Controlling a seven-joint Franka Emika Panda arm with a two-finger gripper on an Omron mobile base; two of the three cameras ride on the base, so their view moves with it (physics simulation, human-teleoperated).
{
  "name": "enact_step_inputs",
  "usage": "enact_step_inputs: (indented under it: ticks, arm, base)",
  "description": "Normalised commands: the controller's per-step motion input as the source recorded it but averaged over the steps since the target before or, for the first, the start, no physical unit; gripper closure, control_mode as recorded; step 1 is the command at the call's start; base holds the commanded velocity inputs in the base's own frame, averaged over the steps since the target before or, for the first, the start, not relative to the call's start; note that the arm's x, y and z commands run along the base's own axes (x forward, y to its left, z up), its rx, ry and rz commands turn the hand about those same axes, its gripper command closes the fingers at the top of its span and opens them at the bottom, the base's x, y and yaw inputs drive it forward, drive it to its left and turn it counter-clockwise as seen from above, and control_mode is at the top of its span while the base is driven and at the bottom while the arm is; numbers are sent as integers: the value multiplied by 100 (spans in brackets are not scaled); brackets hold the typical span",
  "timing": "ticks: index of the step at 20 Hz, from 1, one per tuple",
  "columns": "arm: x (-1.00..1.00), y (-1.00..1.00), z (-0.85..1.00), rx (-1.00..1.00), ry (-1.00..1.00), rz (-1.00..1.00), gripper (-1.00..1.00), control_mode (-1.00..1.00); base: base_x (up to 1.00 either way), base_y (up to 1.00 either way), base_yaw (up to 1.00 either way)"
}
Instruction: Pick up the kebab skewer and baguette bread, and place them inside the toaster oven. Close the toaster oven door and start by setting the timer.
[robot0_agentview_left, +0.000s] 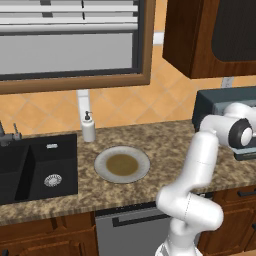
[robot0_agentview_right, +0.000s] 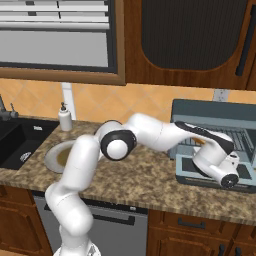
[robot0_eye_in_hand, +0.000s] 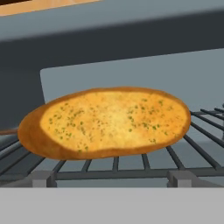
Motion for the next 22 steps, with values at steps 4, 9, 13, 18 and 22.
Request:
enact_step_inputs:
  ticks: [4,9,13,18,22]
  arm:
    - [25,0,0,0,0,0,-100,-100]
    - [23,0,0,0,0,0,-100,-100]
    - [25,0,0,0,0,0,-100,-100]
    - [11,0,0,0,2,0,-100,-100]
    - [-28,-19,0,0,2,0,-100,-100]
  base:
    - [0,0,0]
    - [0,0,0]
    - [0,0,0]
    - [0,0,0]
    - [0,0,0]
